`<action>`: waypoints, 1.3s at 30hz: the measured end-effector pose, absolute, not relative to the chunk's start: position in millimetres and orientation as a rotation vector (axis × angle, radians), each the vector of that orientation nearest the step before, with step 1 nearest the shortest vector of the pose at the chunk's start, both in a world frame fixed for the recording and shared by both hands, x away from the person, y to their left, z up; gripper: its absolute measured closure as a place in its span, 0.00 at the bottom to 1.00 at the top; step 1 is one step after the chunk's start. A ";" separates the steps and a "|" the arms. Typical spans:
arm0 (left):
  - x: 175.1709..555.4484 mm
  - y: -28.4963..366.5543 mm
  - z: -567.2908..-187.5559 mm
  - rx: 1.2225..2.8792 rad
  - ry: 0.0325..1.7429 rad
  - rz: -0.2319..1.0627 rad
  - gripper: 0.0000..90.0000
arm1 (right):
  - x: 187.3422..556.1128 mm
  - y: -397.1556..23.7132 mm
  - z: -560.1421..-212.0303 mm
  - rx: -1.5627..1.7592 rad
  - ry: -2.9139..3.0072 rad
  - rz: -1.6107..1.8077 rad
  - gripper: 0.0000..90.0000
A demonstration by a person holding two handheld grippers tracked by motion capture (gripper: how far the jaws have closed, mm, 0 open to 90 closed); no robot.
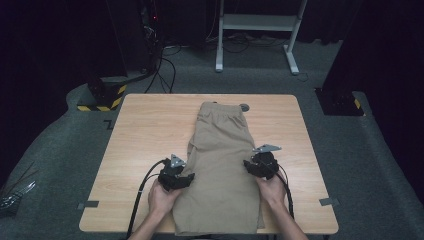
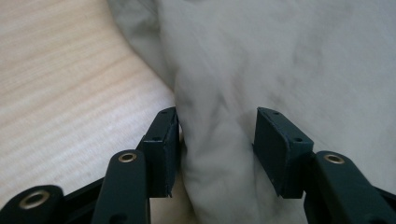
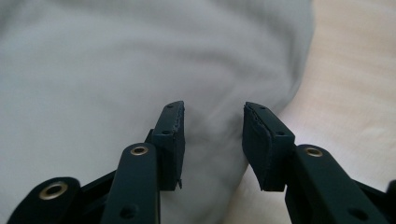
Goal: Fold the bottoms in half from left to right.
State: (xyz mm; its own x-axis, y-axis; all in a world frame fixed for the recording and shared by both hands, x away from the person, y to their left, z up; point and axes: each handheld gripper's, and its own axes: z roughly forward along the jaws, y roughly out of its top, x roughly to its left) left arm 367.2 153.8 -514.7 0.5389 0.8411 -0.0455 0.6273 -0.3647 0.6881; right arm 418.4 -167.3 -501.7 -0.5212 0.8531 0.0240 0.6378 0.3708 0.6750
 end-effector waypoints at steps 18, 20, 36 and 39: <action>343.1 151.4 -511.4 2.081 1.210 0.436 0.37 | 386.5 -188.1 -515.6 1.284 2.292 0.911 0.51; 355.1 157.2 -508.3 2.052 1.232 0.413 0.35 | 387.8 -189.6 -513.2 1.313 2.270 0.935 0.49; 401.2 140.4 -511.6 2.117 1.297 0.394 0.30 | 409.4 -173.4 -510.2 1.418 2.282 0.910 0.45; 401.1 137.5 -511.5 2.120 1.307 0.401 0.30 | 409.3 -170.7 -511.0 1.408 2.289 0.891 0.46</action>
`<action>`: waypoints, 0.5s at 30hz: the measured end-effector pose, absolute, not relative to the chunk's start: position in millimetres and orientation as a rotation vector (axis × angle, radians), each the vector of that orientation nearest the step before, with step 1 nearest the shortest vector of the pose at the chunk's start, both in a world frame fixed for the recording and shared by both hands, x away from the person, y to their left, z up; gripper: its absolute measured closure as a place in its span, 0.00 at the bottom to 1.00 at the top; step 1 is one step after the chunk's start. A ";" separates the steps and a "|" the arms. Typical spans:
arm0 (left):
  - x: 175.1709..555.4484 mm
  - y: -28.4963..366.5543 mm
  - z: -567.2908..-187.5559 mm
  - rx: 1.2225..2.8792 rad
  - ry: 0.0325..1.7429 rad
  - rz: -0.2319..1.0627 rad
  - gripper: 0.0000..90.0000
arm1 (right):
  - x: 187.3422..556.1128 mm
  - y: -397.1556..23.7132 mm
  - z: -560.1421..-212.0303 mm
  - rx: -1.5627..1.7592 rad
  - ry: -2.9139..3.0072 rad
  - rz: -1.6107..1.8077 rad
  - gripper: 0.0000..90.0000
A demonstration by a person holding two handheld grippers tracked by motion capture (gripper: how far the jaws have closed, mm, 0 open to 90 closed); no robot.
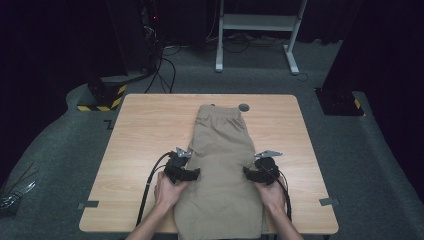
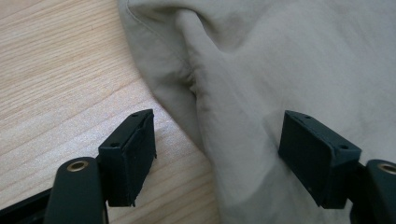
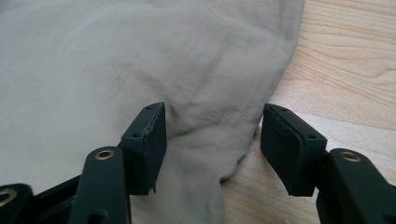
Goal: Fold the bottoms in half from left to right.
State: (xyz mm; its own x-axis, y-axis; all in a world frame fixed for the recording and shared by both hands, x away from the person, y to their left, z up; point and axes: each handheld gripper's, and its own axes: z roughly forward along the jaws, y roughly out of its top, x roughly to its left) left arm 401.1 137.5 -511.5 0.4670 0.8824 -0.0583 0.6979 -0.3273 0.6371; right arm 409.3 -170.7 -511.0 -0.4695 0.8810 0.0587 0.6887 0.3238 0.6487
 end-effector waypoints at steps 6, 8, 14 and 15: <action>400.3 135.3 -512.5 2.124 1.290 0.437 0.33 | 408.8 -169.1 -502.9 1.333 2.251 0.974 0.60; 400.5 132.5 -513.7 2.126 1.277 0.463 0.35 | 414.7 -163.0 -495.7 1.262 2.259 1.024 0.71; 390.9 126.8 -511.9 2.147 1.193 0.450 0.70 | 440.1 -130.9 -507.1 1.186 2.385 0.901 0.79; 389.0 127.4 -512.3 2.143 1.188 0.445 0.73 | 438.7 -128.4 -511.1 1.159 2.388 0.886 0.80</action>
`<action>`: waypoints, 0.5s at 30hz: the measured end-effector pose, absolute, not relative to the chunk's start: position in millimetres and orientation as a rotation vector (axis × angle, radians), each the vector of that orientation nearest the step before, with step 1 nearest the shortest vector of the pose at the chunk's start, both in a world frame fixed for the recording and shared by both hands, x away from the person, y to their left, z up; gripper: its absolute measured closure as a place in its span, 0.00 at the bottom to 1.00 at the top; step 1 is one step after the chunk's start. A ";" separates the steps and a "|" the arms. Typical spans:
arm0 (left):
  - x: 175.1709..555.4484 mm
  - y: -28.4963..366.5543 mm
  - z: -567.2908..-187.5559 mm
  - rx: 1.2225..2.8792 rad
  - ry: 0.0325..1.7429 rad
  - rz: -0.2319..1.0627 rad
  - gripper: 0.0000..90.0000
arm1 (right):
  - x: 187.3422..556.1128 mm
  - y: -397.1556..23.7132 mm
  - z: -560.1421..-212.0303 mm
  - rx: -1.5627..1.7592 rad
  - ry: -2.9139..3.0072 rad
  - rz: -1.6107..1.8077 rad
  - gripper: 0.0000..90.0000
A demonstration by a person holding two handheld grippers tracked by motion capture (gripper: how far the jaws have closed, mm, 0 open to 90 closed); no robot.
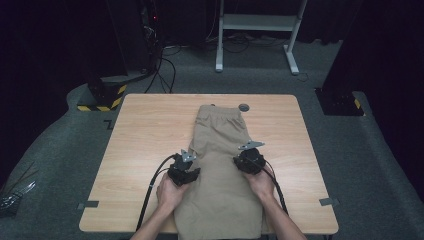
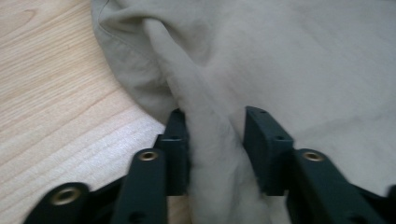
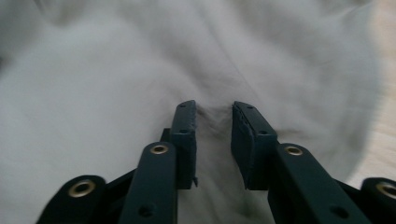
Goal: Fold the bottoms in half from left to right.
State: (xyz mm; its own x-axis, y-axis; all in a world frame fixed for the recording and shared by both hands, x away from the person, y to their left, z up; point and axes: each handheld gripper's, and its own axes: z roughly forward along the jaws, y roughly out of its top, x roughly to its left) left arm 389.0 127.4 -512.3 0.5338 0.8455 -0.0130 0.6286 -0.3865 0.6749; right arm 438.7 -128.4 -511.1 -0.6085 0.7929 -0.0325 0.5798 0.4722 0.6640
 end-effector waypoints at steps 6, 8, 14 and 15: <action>363.5 129.6 -512.9 2.152 1.143 0.439 0.82 | 412.8 -131.0 -512.6 1.124 2.400 0.911 0.80; 348.1 131.6 -513.9 2.141 1.140 0.421 0.82 | 397.4 -132.3 -513.7 1.104 2.406 0.932 0.80; 325.2 136.9 -510.2 2.117 1.118 0.412 0.61 | 366.0 -136.6 -513.5 1.030 2.457 0.969 0.76; 329.0 138.8 -507.2 2.087 1.121 0.428 0.57 | 366.4 -137.9 -511.9 1.026 2.447 0.983 0.75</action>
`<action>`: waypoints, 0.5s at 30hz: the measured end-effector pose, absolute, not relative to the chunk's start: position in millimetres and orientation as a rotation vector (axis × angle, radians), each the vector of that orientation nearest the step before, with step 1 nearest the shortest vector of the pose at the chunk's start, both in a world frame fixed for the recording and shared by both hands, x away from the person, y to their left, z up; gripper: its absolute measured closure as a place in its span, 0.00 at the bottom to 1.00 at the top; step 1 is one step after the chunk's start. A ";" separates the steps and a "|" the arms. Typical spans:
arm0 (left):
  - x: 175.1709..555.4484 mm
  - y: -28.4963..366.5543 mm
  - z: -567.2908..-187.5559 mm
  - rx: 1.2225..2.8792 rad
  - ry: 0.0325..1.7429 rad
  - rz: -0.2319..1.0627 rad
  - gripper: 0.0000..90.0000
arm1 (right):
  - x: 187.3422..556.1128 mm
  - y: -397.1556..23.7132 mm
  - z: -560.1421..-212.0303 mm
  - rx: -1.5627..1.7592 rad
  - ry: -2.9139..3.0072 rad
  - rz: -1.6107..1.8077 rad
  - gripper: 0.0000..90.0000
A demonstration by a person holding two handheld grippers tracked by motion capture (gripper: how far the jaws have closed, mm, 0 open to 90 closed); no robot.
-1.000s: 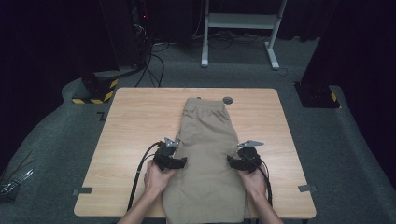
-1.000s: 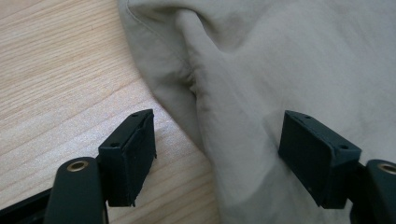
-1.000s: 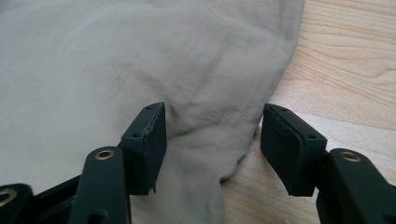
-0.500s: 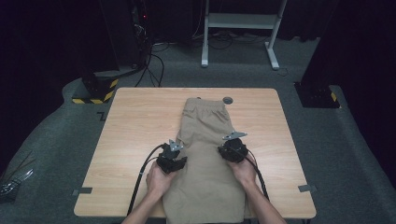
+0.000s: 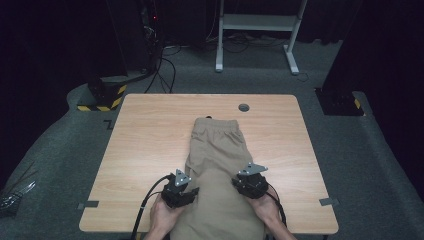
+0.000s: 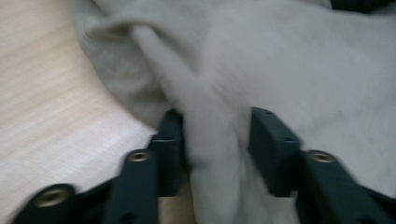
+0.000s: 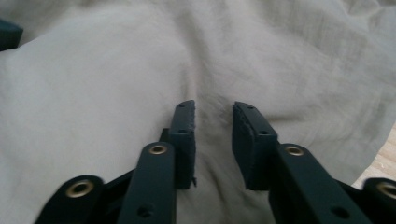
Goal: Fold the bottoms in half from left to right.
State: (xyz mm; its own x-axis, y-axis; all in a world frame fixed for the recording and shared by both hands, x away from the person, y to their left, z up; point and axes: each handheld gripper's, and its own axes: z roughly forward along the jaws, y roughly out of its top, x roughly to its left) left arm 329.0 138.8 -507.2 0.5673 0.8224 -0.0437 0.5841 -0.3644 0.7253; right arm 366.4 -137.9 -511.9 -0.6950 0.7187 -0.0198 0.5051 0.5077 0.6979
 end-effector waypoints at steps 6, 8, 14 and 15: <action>376.9 133.4 -498.5 2.001 1.152 0.493 0.51 | 404.0 -138.6 -489.8 1.135 2.322 1.104 0.73; 390.8 128.6 -502.2 2.025 1.179 0.487 0.52 | 420.7 -131.5 -490.0 1.151 2.321 1.094 0.72; 399.5 129.5 -516.0 2.085 1.237 0.497 0.58 | 458.4 -129.4 -514.1 1.222 2.368 0.999 0.71; 398.1 129.9 -516.2 2.097 1.217 0.511 0.59 | 462.0 -139.0 -517.0 1.217 2.354 1.042 0.72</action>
